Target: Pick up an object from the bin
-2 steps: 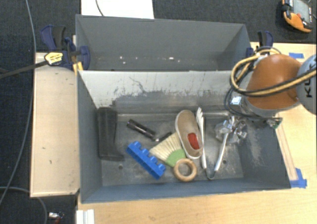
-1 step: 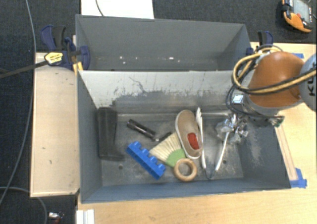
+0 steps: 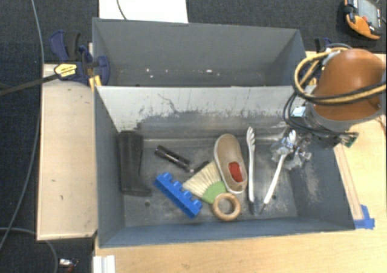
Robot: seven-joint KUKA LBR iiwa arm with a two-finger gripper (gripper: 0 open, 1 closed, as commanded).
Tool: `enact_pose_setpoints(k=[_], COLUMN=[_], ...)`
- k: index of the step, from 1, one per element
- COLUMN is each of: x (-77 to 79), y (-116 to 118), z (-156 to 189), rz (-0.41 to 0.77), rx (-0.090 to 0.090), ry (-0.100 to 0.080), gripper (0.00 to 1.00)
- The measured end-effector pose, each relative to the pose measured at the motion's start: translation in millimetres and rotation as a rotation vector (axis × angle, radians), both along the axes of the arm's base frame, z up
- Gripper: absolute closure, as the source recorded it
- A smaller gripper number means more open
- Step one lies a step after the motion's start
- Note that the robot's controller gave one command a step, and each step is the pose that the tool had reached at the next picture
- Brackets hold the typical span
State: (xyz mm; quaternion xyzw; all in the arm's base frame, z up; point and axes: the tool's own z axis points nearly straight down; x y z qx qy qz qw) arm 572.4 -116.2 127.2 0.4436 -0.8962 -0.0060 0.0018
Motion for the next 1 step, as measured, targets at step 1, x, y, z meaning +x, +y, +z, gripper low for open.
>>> enact_pose_setpoints(k=[1], x=[1.4], y=[-0.1], z=[25.2], rz=[-0.004], rx=[0.0], ry=[-0.005], gripper=[1.0])
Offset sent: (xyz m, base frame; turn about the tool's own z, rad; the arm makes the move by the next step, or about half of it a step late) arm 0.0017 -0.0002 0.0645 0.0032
